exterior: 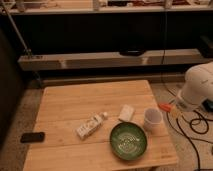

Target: Place the pepper in the ceramic cup

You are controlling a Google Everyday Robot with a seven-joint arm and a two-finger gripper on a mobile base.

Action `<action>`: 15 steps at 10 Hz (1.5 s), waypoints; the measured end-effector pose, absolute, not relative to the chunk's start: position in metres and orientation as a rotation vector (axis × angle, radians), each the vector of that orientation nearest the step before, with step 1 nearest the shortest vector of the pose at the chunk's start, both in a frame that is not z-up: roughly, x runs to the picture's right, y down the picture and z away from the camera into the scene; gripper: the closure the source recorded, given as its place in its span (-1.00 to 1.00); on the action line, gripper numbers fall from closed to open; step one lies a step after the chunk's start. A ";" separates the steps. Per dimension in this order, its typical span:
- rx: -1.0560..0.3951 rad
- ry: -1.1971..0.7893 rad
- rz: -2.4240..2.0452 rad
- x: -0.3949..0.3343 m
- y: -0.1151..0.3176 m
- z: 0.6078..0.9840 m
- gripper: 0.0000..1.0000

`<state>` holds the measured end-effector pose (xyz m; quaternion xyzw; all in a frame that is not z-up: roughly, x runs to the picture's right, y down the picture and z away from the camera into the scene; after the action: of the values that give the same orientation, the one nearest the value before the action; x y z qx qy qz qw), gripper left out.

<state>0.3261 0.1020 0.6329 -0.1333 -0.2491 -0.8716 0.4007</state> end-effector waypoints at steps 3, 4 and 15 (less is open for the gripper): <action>-0.322 -0.715 -2.246 0.323 0.107 0.630 0.73; -0.318 -0.730 -2.257 0.322 0.109 0.628 0.73; -0.498 -0.864 -2.288 0.319 0.132 0.647 0.73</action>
<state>0.3193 0.1317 0.6474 -0.1892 -0.3281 -0.8694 0.3174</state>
